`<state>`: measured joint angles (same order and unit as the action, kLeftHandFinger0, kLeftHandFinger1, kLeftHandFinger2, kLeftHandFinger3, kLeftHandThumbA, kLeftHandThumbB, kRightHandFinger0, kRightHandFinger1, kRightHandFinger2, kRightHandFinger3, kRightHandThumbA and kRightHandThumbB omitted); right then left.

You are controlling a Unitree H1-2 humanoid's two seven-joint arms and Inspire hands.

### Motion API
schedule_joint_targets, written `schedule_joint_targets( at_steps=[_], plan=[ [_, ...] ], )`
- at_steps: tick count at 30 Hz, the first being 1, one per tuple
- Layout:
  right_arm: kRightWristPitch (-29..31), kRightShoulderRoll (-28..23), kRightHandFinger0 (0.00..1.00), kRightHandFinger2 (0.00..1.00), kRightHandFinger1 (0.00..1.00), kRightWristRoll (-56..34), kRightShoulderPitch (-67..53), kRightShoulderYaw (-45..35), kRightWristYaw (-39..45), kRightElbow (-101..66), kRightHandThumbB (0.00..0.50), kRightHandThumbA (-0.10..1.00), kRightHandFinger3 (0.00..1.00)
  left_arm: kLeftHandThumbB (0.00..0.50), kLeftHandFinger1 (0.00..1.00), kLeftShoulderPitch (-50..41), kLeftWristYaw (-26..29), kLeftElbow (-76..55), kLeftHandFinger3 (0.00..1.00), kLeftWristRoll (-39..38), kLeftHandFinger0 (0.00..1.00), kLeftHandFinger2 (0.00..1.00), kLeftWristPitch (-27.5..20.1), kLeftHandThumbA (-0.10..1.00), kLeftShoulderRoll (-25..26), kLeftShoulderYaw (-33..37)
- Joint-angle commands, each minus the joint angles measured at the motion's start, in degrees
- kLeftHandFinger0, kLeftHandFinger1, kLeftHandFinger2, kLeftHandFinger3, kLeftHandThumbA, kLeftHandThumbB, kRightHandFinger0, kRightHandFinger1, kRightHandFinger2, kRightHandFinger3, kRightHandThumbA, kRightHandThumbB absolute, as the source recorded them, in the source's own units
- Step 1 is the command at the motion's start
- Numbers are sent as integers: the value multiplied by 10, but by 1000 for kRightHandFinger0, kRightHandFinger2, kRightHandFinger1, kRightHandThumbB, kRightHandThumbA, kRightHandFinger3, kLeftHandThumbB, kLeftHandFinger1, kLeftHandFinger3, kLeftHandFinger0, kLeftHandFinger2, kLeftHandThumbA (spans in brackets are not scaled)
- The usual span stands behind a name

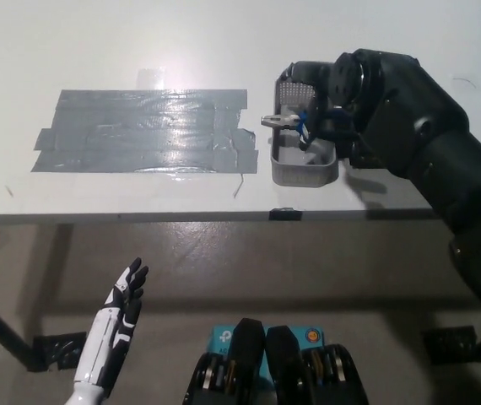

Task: The robot picks the blue plier placed on top of the container and places it on the grey area of the table

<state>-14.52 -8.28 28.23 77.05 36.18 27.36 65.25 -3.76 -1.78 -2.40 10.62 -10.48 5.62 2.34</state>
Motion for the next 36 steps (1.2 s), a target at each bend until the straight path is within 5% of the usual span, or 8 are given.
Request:
schedule_joint_targets(
  at_steps=[1, 36],
  plan=[
    [24, -12, 1000, 1000, 1000, 21, 40, -2, -16, -9, 358, 1000, 1000, 152, 1000, -1, 4, -23, 1000, -5, 1000, 1000, -19, 1000, 7, -4],
    [65, -3, 1000, 1000, 1000, 29, 20, -10, -26, 48, 380, 1000, 1000, 99, 1000, 11, 1, -28, 1000, -15, 1000, 1000, -17, 1000, 12, -4]
  ],
)
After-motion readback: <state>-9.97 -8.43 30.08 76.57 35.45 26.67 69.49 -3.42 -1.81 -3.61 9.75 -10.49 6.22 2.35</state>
